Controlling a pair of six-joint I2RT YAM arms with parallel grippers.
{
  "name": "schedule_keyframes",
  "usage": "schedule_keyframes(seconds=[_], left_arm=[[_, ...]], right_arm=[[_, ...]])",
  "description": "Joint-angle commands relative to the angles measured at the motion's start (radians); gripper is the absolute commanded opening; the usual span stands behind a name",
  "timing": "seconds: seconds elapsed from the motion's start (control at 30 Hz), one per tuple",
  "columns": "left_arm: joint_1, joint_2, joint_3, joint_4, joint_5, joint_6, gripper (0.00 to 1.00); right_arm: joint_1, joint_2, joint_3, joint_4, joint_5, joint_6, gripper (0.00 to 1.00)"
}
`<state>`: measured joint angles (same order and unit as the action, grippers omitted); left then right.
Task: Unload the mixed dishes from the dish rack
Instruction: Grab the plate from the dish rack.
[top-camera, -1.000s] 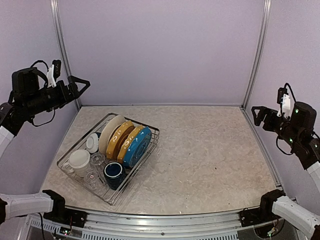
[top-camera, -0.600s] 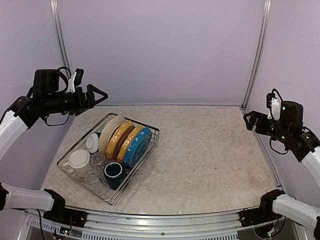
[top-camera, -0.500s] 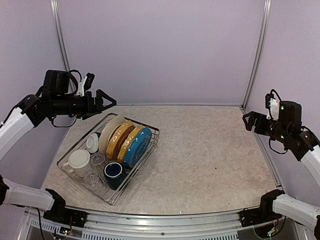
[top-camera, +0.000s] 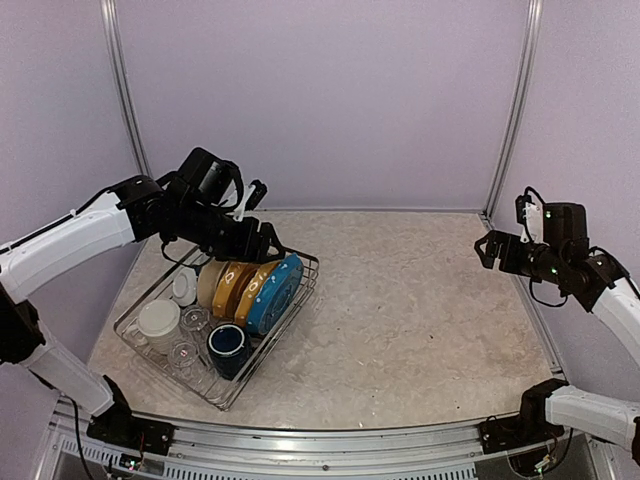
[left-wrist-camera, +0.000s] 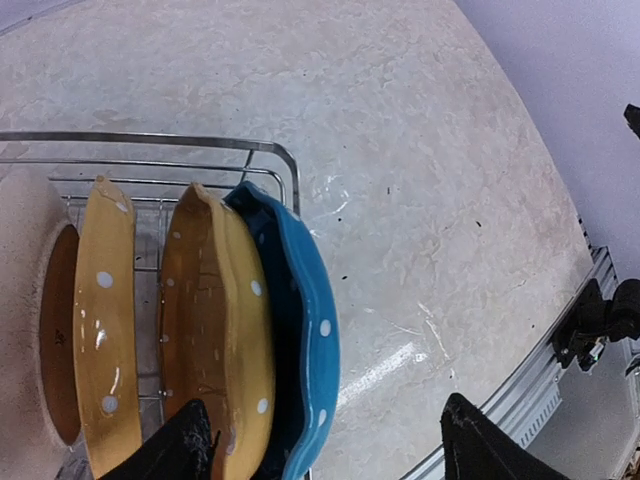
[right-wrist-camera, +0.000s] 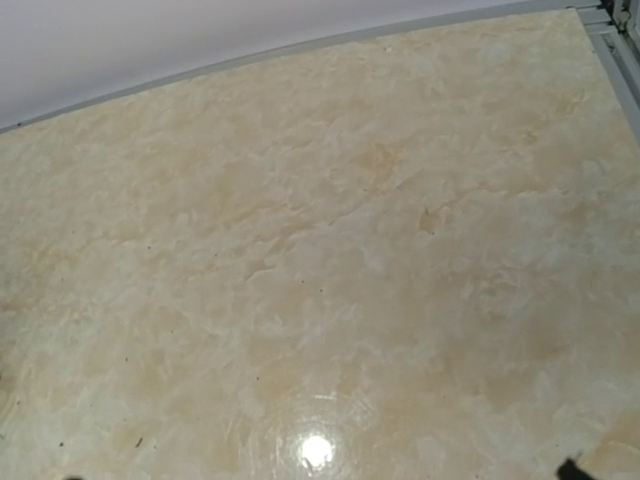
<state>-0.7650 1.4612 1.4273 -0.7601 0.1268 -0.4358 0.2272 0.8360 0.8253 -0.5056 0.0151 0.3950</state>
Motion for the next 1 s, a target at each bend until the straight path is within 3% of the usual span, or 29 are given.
schedule_keyframes(seconds=[0.0,0.13,0.33,0.57,0.97], left_arm=[[0.027,-0.022,0.050,-0.076,-0.117,0.037,0.83],[0.111,-0.065,0.046,-0.106,-0.094,0.068,0.94],[0.359,-0.103,0.016,-0.100,0.179,0.090,0.98],[0.483,0.023,0.090,-0.180,0.367,0.131,0.90],[0.499,0.217,0.157,-0.217,0.435,0.170,0.63]], right_arm=[[0.014,-0.003,0.017,-0.015,-0.014,0.004,1.00],[0.014,-0.009,0.019,-0.003,-0.012,0.003,1.00],[0.012,0.043,0.043,-0.052,0.045,0.041,1.00],[0.014,0.133,0.098,-0.126,0.079,0.081,1.00],[0.014,0.146,0.035,-0.037,-0.166,-0.079,1.00]])
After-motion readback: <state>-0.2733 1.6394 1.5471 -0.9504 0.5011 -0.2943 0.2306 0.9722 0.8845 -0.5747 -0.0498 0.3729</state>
